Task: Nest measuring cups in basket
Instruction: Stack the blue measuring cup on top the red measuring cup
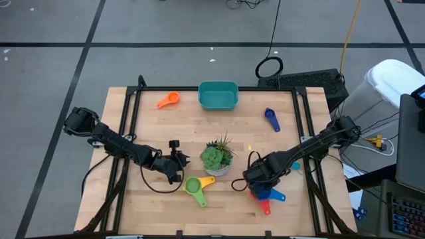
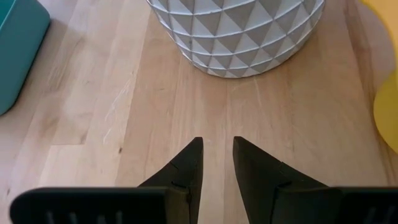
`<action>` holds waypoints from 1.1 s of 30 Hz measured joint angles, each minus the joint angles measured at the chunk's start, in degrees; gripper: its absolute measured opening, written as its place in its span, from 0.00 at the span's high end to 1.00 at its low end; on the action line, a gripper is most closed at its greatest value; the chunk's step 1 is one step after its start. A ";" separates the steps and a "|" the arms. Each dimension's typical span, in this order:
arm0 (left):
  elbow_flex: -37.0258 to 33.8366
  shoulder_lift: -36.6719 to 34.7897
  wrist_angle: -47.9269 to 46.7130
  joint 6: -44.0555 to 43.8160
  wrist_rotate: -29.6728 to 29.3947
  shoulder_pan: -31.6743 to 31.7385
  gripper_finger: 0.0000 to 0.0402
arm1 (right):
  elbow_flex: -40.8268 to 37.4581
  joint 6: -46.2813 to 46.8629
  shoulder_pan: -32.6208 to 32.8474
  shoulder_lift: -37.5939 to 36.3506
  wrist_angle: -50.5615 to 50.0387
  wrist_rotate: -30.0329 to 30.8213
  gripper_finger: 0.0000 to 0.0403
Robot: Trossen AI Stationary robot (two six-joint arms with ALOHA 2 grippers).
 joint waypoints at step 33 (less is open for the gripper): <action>-0.02 0.00 -1.42 -3.17 0.01 0.40 0.77 | -3.41 -37.33 -3.50 -0.09 2.01 23.72 1.00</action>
